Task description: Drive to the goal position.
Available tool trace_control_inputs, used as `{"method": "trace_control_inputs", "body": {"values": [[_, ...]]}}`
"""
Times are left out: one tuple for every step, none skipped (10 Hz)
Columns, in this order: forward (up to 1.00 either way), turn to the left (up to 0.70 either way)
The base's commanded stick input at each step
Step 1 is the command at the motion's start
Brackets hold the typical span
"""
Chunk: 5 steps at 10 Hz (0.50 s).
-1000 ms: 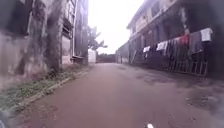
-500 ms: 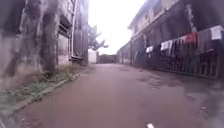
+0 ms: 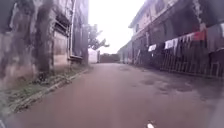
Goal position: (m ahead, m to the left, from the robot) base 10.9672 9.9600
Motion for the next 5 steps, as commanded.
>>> {"method": "trace_control_inputs", "body": {"values": [[0.70,0.00],[0.70,0.00],[0.70,0.00],[0.70,0.00],[0.70,0.00]]}}
